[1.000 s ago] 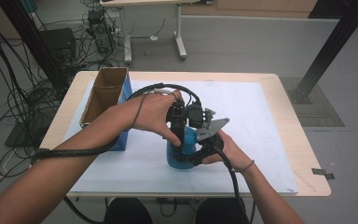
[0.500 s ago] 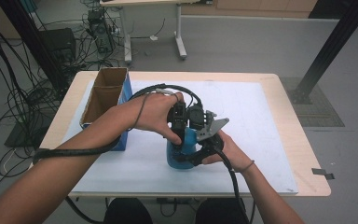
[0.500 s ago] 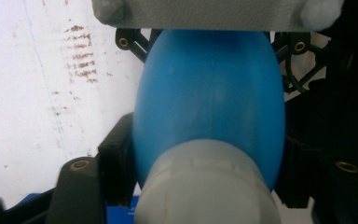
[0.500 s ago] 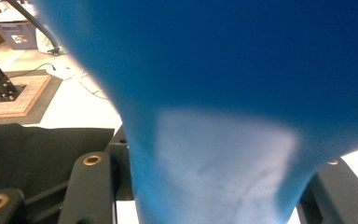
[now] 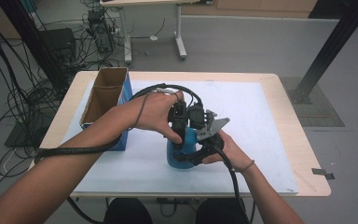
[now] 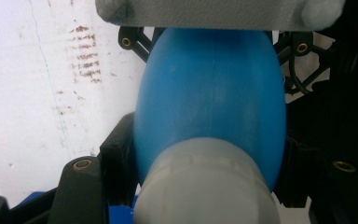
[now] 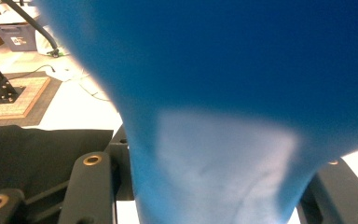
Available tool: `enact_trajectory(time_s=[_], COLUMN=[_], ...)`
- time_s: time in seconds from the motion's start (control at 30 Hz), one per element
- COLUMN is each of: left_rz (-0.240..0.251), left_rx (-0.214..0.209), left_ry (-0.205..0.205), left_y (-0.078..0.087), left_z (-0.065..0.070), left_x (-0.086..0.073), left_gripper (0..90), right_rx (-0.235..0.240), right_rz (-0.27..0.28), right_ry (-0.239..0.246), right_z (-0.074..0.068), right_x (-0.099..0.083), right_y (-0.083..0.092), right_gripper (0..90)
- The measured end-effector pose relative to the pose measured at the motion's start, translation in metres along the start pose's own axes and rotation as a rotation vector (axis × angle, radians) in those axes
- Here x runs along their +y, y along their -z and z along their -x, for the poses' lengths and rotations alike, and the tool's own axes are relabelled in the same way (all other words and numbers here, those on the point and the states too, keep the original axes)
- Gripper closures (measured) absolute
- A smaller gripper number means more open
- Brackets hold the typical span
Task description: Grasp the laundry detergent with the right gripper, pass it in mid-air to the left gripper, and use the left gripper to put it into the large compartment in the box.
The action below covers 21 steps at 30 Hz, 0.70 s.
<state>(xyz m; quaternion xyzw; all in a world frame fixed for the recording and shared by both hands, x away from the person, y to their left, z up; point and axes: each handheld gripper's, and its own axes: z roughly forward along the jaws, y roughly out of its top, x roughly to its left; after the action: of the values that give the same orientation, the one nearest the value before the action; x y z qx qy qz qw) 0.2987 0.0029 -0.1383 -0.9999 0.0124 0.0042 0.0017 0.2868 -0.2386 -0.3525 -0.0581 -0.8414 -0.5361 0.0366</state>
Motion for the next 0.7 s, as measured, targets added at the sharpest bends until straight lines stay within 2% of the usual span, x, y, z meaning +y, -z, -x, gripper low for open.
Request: enact_trajectory(time_s=[0.7], left_rz=[0.005], left_rx=[0.002], left_ry=[0.003], left_y=[-0.0002], left_z=[0.0008], left_x=[-0.0023], left_gripper=[37.7], right_rx=[0.003], right_rz=[-0.001], right_ry=[0.004], right_z=[0.0001], right_x=[0.0002], right_y=[-0.0008], right_gripper=[43.0])
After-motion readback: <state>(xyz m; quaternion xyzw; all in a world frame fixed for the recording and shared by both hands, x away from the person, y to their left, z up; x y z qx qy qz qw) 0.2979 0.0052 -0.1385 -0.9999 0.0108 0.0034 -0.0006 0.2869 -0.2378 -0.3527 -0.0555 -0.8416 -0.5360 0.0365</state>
